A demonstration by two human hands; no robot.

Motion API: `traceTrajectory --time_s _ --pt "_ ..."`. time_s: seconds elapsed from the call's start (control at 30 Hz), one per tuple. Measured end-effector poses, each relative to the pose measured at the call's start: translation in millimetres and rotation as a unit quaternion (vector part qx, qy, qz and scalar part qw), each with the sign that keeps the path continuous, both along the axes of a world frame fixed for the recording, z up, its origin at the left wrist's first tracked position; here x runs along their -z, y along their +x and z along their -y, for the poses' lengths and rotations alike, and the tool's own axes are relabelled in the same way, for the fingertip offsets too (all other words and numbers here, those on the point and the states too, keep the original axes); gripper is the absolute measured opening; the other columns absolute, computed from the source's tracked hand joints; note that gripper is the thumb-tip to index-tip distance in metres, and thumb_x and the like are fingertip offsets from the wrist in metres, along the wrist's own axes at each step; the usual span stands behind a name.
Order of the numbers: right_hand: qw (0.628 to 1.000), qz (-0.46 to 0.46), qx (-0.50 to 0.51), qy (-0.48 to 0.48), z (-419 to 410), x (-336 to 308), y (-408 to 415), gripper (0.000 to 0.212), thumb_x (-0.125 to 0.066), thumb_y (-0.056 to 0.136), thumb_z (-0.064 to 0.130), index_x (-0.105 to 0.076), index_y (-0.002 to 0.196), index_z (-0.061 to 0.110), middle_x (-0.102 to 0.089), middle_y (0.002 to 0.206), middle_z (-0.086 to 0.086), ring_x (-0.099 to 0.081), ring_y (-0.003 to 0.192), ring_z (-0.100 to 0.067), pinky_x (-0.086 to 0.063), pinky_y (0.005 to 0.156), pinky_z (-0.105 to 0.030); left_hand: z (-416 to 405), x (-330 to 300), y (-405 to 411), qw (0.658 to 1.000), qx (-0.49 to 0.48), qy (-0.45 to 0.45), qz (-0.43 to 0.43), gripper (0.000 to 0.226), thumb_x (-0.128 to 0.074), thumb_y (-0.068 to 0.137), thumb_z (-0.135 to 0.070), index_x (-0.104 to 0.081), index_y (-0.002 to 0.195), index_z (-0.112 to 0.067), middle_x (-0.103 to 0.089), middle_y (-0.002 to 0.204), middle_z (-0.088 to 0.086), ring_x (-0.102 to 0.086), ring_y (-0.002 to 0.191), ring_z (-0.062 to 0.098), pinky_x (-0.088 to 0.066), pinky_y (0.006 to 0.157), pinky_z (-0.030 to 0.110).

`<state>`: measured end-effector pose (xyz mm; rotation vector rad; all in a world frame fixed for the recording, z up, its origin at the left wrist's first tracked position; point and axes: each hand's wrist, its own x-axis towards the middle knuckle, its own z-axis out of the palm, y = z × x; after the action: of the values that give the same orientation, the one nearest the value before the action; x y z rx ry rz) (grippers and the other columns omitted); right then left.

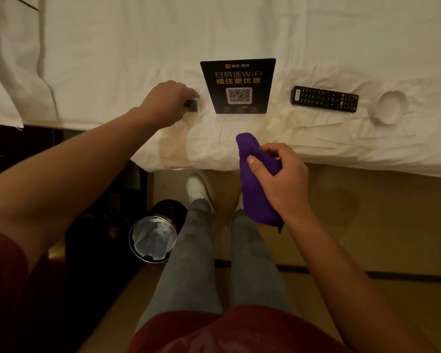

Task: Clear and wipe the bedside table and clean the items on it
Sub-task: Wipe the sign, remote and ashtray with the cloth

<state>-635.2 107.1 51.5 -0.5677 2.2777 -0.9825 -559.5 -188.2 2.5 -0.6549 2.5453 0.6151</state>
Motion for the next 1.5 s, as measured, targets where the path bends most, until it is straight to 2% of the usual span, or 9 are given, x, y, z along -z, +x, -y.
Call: traceTrajectory --time_s 0.17,0.4,0.57,0.7,0.83,0.97,1.1,1.33,1.5 --pt "1.0 -0.001 0.009 -0.006 0 0 -8 0.025 -0.074 0.092 0.041 -0.065 0.111 0.029 -0.066 0.107 0.013 -0.062 0.097 -0.002 -0.049 0.08 -0.016 6 -8 -3 1.0 -0.013 0.006 -0.001 0.047 -0.075 0.089 -0.024 -0.063 0.134 -0.015 -0.07 0.124 0.012 -0.059 0.115 0.035 -0.048 0.086 0.042" --pt "0.999 0.014 0.052 -0.009 -10 -4 -27 0.029 -0.073 0.093 0.044 -0.066 0.114 0.025 -0.068 0.108 0.01 -0.063 0.095 -0.003 -0.052 0.076 -0.019 35 -53 -13 0.998 0.021 0.04 -0.034 0.091 -0.081 0.072 -0.057 -0.051 0.148 -0.017 -0.046 0.155 0.012 -0.031 0.148 0.033 -0.023 0.123 0.05" --pt "0.996 0.025 0.085 -0.002 -16 -7 -35 0.027 -0.074 0.093 0.04 -0.065 0.113 0.025 -0.067 0.106 0.011 -0.065 0.096 -0.008 -0.058 0.08 -0.031 11 -67 -37 0.987 0.048 0.113 -0.107 0.056 -0.079 0.086 -0.035 -0.063 0.137 -0.018 -0.058 0.145 0.008 -0.048 0.138 0.025 -0.035 0.117 0.045" --pt "0.994 0.025 0.103 -0.006 -18 -11 -38 0.024 -0.074 0.091 0.043 -0.064 0.109 0.031 -0.067 0.103 0.018 -0.064 0.092 -0.001 -0.055 0.076 -0.022 -5 -48 -43 0.96 -0.117 0.21 -0.143 0.031 -0.078 0.088 -0.02 -0.073 0.119 -0.016 -0.075 0.109 -0.003 -0.07 0.106 0.015 -0.054 0.097 0.032" --pt "0.992 0.039 0.117 -0.015 -18 -15 -40 0.023 -0.075 0.091 0.043 -0.066 0.108 0.031 -0.068 0.102 0.019 -0.066 0.092 -0.001 -0.059 0.078 -0.027 -22 -34 -36 0.843 -0.313 0.387 -0.205 0.03 -0.076 0.09 -0.01 -0.071 0.118 -0.001 -0.076 0.107 0.009 -0.075 0.103 0.024 -0.06 0.094 0.041" --pt "0.988 0.016 0.146 -0.054 -9 -33 -49 0.02 -0.075 0.091 0.039 -0.066 0.108 0.032 -0.068 0.1 0.021 -0.065 0.089 0.002 -0.059 0.08 -0.031 -39 -51 -51 0.808 -0.348 0.394 -0.266 0.024 -0.071 0.095 -0.02 -0.075 0.107 -0.001 -0.078 0.104 0.015 -0.075 0.101 0.03 -0.059 0.094 0.05" --pt "0.976 -0.056 0.155 -0.142 19 -70 -72 0.039 -0.067 0.095 0.036 -0.06 0.132 0.028 -0.064 0.12 0.008 -0.063 0.105 -0.002 -0.056 0.086 -0.024 -57 -91 -64 0.751 -0.36 0.472 -0.289 0.033 -0.061 0.1 -0.038 -0.075 0.101 -0.008 -0.078 0.102 0.012 -0.075 0.102 0.032 -0.06 0.087 0.038" --pt "0.979 -0.175 0.053 -0.086 61 -88 -82 0.049 -0.064 0.098 0.035 -0.057 0.142 0.016 -0.049 0.133 -0.008 -0.056 0.109 -0.005 -0.048 0.086 -0.007 -105 -112 -66 0.445 -0.389 0.781 -0.203 0.077 -0.028 0.102 -0.064 -0.042 0.149 -0.004 -0.054 0.134 0.02 -0.05 0.128 0.036 -0.031 0.121 0.051" --pt "0.979 -0.19 -0.018 -0.069 62 -71 -23 0.044 -0.067 0.096 0.034 -0.062 0.135 0.015 -0.052 0.128 -0.011 -0.06 0.105 -0.014 -0.058 0.082 -0.025 -125 -97 -63 0.395 -0.462 0.764 -0.216 0.087 -0.029 0.094 -0.079 -0.054 0.135 -0.007 -0.06 0.12 0.016 -0.059 0.115 0.03 -0.041 0.114 0.044"
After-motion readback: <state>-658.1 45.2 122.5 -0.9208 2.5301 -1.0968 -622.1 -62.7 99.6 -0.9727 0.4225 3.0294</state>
